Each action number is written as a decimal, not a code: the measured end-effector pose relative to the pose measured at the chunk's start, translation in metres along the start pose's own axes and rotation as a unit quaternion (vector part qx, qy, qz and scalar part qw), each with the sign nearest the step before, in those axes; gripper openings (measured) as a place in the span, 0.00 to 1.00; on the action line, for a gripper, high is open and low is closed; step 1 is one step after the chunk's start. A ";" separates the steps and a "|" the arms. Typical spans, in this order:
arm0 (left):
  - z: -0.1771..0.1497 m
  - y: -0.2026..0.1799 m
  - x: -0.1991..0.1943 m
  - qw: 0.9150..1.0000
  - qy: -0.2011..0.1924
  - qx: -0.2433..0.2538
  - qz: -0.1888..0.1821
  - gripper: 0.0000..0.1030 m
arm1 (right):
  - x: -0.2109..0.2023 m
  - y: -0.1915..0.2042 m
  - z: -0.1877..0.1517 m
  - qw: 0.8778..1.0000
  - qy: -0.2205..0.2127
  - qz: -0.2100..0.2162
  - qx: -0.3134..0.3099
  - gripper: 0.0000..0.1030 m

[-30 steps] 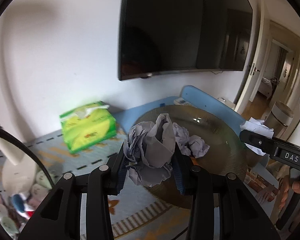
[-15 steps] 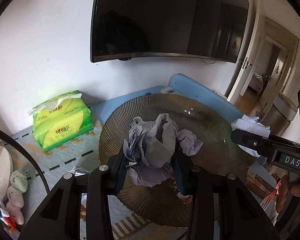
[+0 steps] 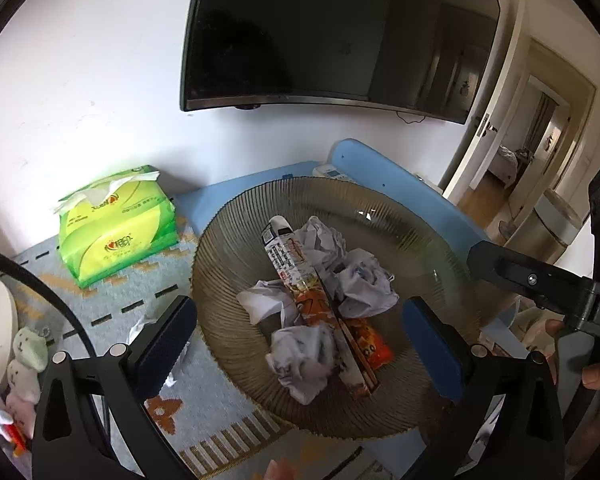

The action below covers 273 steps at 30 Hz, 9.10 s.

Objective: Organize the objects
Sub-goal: 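Open both grippers to drop the crumpled paper into the bowl, then move both grippers back to the plush toys and boxes, then grasp the stacked pink-white-green plush with the left gripper while the right grasps the pink box, then carry the plush toy and pink box toward the brown glass bowl, then open both grippers to drop the plush and pink box into the bowl, then move both grippers back to the long red and orange snack boxes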

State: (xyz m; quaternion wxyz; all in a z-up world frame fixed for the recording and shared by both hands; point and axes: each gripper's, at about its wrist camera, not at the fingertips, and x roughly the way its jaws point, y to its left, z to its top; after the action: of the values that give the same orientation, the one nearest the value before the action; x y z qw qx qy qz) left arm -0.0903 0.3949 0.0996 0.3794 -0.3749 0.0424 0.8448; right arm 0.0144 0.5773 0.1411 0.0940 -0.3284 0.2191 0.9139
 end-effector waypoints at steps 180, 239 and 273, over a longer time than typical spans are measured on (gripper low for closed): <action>-0.095 0.192 -0.223 0.985 -0.114 -0.118 0.058 0.40 | 0.037 0.231 -0.158 0.968 0.119 0.212 -0.059 0.18; 0.003 0.016 -0.022 0.994 -0.066 -0.029 -0.087 0.42 | 0.004 -0.038 -0.020 0.994 0.017 0.044 0.102 0.19; -0.020 0.103 -0.248 0.984 -0.144 -0.015 0.107 1.00 | -0.039 0.129 -0.054 0.989 0.009 0.116 0.095 1.00</action>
State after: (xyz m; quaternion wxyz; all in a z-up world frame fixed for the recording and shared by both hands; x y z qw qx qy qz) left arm -0.0407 0.1636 0.2279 0.2837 -0.2484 0.0142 0.9261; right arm 0.0337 0.4368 0.1728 0.0163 -0.2988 0.3428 0.8905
